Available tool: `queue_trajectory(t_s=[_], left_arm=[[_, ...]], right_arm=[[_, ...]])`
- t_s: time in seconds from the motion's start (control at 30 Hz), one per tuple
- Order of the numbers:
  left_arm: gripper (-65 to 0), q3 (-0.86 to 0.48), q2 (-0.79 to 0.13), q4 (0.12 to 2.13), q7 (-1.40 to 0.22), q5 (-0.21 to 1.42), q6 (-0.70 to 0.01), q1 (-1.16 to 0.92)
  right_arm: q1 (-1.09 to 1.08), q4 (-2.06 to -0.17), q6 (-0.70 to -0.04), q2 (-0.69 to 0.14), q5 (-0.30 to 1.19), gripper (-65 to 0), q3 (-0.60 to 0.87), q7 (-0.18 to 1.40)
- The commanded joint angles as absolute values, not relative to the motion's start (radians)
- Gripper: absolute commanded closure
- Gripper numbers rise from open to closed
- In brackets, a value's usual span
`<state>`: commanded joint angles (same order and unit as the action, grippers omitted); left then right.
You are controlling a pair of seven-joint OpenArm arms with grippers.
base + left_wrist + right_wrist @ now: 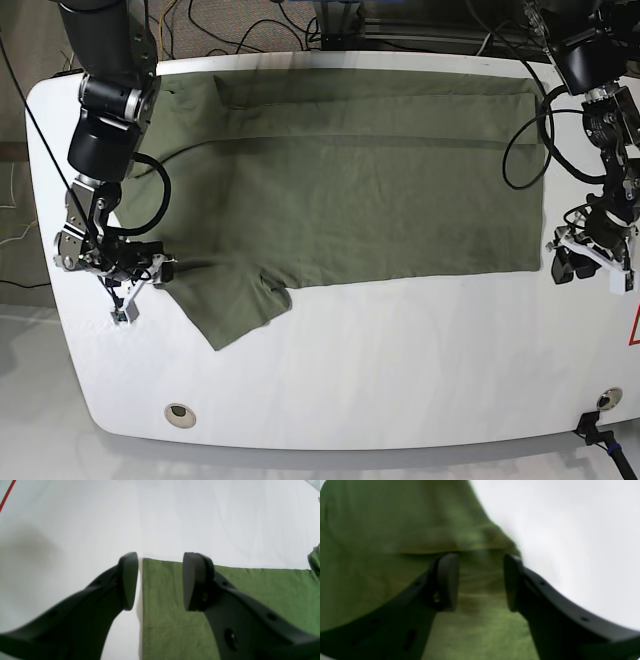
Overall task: Fold the T-shirt properly
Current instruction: 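Grasp the sleeve with the right gripper and adjust the left gripper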
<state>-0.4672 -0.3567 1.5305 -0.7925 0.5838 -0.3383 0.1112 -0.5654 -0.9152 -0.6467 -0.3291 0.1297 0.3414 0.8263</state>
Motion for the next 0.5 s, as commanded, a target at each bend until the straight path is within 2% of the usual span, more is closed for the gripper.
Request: queue_trajectory(t_s=[0.17, 0.33, 0.5], left_arm=[[-27.1, -0.467, -0.357, 1.531, -0.792, 0.584, -0.340, 0.111], [-27.1, -0.467, -0.358, 1.532, -0.792, 0.584, -0.341, 0.111], [-27.1, -0.467, -0.358, 1.534, -0.792, 0.584, -0.341, 0.111]], right_arm=[[-0.567, -0.915, -0.698, -0.334, 0.130, -48.0, 0.341, 0.823], [-0.568, -0.911, -0.698, -0.348, 0.131, -48.7, 0.343, 0.794], [-0.568, -0.908, -0.698, -0.360, 0.130, -48.5, 0.415, 0.780]])
